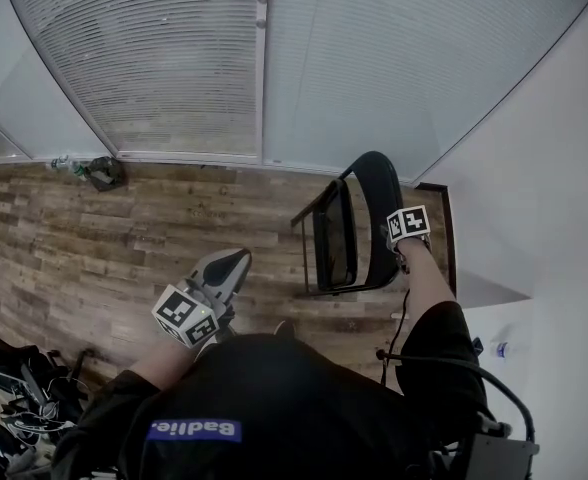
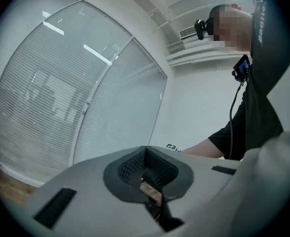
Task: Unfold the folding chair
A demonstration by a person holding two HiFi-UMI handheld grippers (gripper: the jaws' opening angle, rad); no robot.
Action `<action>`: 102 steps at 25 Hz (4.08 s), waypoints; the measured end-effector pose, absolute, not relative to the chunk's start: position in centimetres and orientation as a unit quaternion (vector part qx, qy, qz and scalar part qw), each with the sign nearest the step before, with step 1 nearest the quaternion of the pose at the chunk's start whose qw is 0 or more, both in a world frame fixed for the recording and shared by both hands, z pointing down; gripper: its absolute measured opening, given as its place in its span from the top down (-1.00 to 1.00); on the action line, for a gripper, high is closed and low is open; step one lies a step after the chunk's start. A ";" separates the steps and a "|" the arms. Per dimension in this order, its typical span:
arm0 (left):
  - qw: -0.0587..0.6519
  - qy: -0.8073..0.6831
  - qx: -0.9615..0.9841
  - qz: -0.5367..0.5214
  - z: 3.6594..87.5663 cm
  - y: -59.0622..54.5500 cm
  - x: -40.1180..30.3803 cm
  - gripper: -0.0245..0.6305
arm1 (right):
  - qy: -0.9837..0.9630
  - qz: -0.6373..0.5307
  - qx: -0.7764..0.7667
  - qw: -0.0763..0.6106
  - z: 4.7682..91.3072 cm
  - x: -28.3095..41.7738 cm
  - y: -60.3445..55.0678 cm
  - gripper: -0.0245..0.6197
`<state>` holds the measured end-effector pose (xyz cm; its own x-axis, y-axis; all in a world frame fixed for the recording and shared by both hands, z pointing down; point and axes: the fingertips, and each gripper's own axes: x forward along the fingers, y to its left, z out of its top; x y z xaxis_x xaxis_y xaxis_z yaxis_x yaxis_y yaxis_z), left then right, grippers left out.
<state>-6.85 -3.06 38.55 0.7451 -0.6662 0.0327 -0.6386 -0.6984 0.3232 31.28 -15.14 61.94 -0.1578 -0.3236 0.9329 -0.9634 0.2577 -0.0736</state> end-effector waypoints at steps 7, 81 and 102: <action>0.164 -0.351 0.921 -0.030 40.2 -3.6 -6.0 0.91 | -0.666 0.370 0.484 0.432 61.6 31.2 -15.3 0.67; 0.354 -0.264 0.889 0.121 63.2 -14.1 13.1 0.33 | -0.665 0.358 0.489 0.436 60.5 28.6 -14.1 0.66; 0.434 -0.277 0.840 0.172 72.8 -15.6 19.6 0.11 | -0.670 0.356 0.485 0.434 60.5 28.7 -14.0 0.65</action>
<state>19.59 -15.58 72.75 0.7877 -0.3156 0.5291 -0.6142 -0.4701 0.6339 28.71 -13.97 60.55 -0.1532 -0.3416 0.9273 -0.9598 0.2749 -0.0573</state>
